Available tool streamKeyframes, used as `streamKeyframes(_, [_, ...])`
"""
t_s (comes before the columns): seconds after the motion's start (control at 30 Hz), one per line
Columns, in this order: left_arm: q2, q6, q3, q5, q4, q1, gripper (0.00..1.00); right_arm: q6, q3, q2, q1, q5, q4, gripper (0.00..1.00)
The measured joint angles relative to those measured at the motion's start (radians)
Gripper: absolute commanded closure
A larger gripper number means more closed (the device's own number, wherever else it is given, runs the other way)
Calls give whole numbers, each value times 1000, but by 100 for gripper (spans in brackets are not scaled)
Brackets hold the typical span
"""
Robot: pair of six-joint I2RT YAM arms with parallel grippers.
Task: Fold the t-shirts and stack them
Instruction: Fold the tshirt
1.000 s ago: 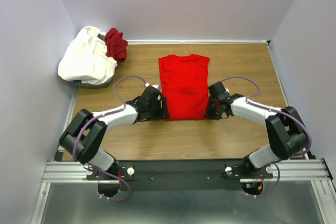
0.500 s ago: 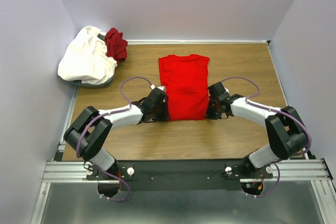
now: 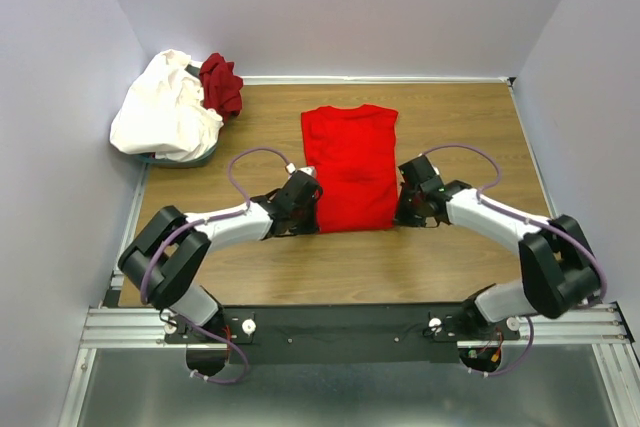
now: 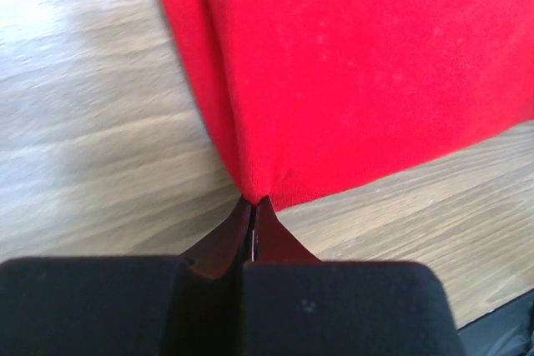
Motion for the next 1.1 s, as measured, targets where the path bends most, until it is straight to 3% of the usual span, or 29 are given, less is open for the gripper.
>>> streamKeyframes(0.3, [-214, 31, 25, -25, -151, -31, 100, -29, 71, -232, 0, 2, -181, 99])
streamKeyframes(0.63, [-444, 0, 62, -13, -287, -119, 100, -25, 162, -375, 0, 0, -400, 100])
streamKeyframes(1.1, [-566, -119, 166, -12, -418, -215, 100, 6, 358, -462, 0, 17, -625, 99])
